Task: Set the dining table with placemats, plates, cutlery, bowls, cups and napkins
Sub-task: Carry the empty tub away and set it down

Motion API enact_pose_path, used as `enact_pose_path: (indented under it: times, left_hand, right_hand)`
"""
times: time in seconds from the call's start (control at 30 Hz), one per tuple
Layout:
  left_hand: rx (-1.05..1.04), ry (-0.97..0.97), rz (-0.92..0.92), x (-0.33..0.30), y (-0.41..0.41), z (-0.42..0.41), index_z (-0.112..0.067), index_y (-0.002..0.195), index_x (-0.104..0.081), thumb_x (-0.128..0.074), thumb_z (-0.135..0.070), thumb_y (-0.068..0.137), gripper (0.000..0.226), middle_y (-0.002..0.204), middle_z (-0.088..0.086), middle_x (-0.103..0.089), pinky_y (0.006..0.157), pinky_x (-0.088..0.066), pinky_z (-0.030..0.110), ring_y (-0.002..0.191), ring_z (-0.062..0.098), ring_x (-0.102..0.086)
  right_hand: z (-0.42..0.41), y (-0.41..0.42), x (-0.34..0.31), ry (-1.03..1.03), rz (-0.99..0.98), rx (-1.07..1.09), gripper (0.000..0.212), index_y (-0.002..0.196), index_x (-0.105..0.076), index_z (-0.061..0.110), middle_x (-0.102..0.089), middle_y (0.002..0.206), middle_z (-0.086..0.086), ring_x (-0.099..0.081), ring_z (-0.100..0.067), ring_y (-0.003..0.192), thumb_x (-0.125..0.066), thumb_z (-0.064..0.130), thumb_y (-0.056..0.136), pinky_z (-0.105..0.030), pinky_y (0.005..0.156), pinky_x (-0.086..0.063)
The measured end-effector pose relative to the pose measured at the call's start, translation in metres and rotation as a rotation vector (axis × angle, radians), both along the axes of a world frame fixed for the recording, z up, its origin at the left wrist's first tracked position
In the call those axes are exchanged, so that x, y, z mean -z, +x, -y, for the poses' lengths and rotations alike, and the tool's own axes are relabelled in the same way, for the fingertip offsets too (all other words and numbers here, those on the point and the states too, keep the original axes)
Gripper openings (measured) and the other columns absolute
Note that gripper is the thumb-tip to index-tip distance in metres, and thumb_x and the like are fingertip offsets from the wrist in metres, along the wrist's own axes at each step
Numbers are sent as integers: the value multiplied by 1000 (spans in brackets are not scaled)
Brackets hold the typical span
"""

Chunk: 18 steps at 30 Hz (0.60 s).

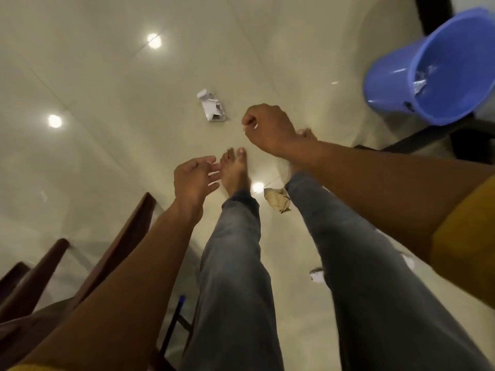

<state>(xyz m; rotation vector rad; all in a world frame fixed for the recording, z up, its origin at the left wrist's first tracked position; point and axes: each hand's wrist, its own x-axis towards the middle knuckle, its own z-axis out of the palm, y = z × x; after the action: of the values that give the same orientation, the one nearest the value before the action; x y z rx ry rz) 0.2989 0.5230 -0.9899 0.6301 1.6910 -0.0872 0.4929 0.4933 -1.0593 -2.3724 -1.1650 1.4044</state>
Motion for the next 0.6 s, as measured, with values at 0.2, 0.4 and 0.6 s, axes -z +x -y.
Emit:
enact_pose_path:
  times: [0.2,0.4,0.6]
  left_hand:
    - [-114,3,-29,89,-11,-26,-10,116,-73,-53,-12,103,24,106,9,-79,92,-63,39,100,26,-77]
    - [-116,22,-34,128,-9,-41,-11,112,-75,-54,-12,102,23,106,10,-79,91,-63,39,99,27,-77]
    - [-52,2,-44,135,0,-45,-11,115,-74,-52,-13,102,25,107,9,-79,90,-63,38,99,26,-77]
  right_hand:
    - [-37,-18,118,-32,37,-126,20,107,-73,19,-73,113,-3,-67,-26,105,-62,21,90,-35,90,-53]
    - [-59,-42,189,-33,72,-230,26,112,-68,15,-66,120,-7,-62,-30,111,-60,15,87,-31,83,-44]
    - [-57,-40,197,-90,87,-173,30,112,-72,16,-72,113,-9,-67,-35,103,-61,12,84,-35,80,-53]
